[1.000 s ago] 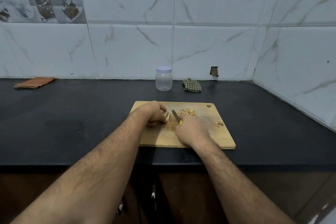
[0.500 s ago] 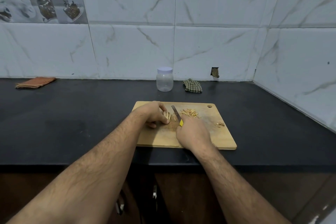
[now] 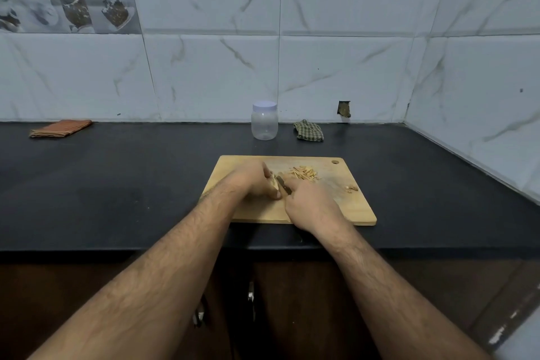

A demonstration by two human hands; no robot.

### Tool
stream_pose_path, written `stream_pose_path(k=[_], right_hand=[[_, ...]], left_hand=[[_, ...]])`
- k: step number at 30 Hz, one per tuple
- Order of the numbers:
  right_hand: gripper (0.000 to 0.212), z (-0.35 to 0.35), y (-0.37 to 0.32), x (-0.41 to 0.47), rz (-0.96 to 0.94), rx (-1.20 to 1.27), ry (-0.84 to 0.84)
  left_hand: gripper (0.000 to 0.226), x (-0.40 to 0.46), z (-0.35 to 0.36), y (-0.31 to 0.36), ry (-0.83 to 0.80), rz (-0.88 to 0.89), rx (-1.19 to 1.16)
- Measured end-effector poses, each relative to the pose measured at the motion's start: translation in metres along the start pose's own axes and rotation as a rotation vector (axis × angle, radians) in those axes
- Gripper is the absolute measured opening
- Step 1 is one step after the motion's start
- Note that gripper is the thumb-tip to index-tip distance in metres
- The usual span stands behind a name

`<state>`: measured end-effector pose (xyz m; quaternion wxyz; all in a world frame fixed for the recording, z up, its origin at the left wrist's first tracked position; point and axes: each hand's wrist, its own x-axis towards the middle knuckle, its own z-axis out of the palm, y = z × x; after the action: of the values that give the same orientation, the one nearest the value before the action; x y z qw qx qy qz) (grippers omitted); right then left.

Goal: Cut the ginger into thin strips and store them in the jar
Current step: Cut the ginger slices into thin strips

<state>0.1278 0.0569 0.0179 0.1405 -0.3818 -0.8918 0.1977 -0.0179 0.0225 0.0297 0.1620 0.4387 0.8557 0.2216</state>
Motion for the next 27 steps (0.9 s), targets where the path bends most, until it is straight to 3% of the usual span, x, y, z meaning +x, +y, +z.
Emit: stream_pose_path(k=[27], right_hand=[[0.049, -0.001, -0.0047, 0.0, 0.068, 0.035, -0.016]], left_hand=[[0.061, -0.0079, 0.0007, -0.0017, -0.034, -0.089, -0.07]])
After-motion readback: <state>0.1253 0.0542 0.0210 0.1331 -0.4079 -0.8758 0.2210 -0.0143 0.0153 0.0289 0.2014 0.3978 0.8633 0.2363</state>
